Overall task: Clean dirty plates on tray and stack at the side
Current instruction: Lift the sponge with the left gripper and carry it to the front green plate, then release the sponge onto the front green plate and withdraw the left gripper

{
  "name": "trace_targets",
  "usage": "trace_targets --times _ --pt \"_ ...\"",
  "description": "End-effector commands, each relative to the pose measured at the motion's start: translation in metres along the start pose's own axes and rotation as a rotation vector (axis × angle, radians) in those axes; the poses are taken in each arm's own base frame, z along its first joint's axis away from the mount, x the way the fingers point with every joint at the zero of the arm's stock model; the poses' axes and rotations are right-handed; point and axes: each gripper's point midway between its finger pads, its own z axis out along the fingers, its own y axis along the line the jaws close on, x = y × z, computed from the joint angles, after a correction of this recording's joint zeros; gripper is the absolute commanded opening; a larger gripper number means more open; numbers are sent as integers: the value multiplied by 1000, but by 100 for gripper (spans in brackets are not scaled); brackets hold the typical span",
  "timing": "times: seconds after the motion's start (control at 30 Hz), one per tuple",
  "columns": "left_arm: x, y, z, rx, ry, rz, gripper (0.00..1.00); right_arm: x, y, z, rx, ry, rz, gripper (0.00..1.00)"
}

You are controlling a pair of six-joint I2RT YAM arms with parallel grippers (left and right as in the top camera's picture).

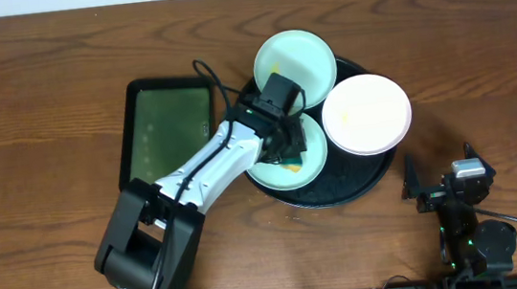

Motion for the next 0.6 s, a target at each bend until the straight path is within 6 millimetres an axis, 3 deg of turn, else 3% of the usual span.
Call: trace_targets --times 0.0,0.07,0.17,0.27,0.43,0.5,0.57 --pt "0 3 7 -50 -32 18 27 1 -3 0 14 1 -12 99" --pt "-1 4 7 -64 -45 24 42 1 -3 0 14 1 -12 99" --pt "-3 5 7 -73 -51 23 55 1 -3 0 14 1 -12 99" --pt "-6 7 2 -83 -71 22 57 1 -3 0 14 1 -12 99" --pt "-24 -3 -41 -31 -157 13 58 1 -3 0 14 1 -12 99" --pt "-38 -6 -78 13 -238 7 58 1 -3 0 14 1 -12 99" --pt "-52 4 -116 13 -330 -25 58 1 -3 0 14 1 -12 99"
